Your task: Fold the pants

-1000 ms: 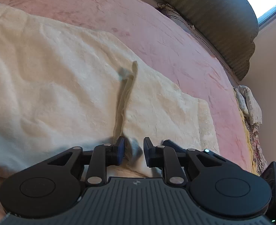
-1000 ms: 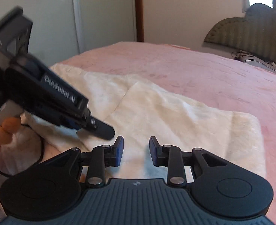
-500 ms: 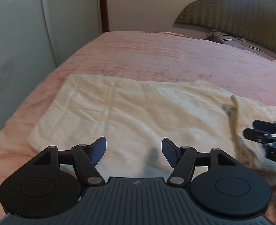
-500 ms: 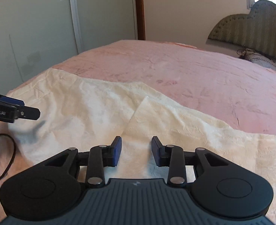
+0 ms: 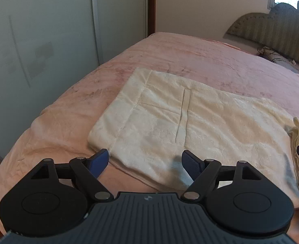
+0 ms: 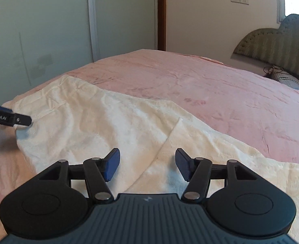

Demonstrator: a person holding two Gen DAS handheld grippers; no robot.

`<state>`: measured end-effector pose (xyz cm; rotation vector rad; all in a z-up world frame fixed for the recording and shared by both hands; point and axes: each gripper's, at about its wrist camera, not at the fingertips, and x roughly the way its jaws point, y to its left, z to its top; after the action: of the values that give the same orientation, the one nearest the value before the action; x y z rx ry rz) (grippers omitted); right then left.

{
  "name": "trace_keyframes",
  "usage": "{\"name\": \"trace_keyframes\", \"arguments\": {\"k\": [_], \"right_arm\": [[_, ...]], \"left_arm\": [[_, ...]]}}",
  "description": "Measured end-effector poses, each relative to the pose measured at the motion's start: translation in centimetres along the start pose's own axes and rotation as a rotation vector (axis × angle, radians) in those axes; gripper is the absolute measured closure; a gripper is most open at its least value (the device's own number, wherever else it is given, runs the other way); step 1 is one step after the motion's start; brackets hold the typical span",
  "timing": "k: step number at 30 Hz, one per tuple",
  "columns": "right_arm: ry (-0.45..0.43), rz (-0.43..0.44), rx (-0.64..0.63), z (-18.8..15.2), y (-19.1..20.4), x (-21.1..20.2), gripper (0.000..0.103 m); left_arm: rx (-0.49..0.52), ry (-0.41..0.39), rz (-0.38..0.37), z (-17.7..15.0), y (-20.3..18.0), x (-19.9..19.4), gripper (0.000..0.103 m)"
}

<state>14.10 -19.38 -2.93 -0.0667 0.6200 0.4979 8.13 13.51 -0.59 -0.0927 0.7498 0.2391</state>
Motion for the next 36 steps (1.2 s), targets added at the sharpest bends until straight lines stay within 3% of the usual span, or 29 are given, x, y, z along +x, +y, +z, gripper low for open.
{"name": "trace_keyframes", "arguments": {"k": [3, 6, 8, 12, 14, 15, 16, 19, 21, 23, 28, 33, 36], "right_arm": [[0.019, 0.007, 0.050, 1.5, -2.0, 0.5, 0.043], [0.157, 0.060, 0.072, 2.4, -3.7, 3.9, 0.043], [0.163, 0.042, 0.072, 2.7, -3.8, 5.5, 0.041], [0.076, 0.030, 0.016, 3.6, -1.5, 3.9, 0.039], [0.100, 0.045, -0.010, 3.1, -0.9, 4.3, 0.029], [0.130, 0.038, -0.011, 2.7, -0.9, 5.0, 0.030], [0.144, 0.002, 0.015, 2.3, -1.1, 5.3, 0.030], [0.020, -0.006, 0.007, 2.4, 1.1, 2.4, 0.029], [-0.061, 0.017, -0.099, 2.6, 4.6, 0.5, 0.029], [-0.120, 0.056, -0.283, 2.4, 9.6, -0.7, 0.029], [-0.127, 0.166, -0.635, 0.1, 19.0, -0.2, 0.031], [-0.099, 0.030, -0.937, -3.0, 23.1, 1.5, 0.046], [-0.079, -0.016, -1.040, -4.4, 24.1, 2.2, 0.057]], "left_arm": [[0.002, 0.005, -0.017, 0.0, 0.1, -0.2, 0.022], [0.005, -0.010, -0.013, 0.0, -0.1, -0.4, 0.022], [0.005, -0.015, -0.021, 0.0, 0.0, -0.6, 0.022], [0.004, -0.022, -0.012, 0.0, 0.6, -0.4, 0.020], [0.041, 0.030, -0.015, 0.1, 0.4, 0.9, 0.019], [0.041, 0.055, -0.010, 0.1, 0.5, 1.3, 0.020], [0.013, 0.045, -0.017, 0.1, 1.0, 1.0, 0.022], [-0.108, -0.014, -0.025, 0.6, 3.6, -0.1, 0.019], [-0.214, 0.011, -0.047, 1.2, 5.8, -0.1, 0.020], [-0.332, 0.058, -0.124, 1.4, 7.9, 0.2, 0.020], [-0.565, 0.206, -0.334, -0.1, 10.6, 1.9, 0.020], [-0.660, 0.231, -0.435, -0.5, 11.2, 2.7, 0.019], [-0.705, 0.256, -0.502, -0.8, 10.9, 3.4, 0.018]]}}
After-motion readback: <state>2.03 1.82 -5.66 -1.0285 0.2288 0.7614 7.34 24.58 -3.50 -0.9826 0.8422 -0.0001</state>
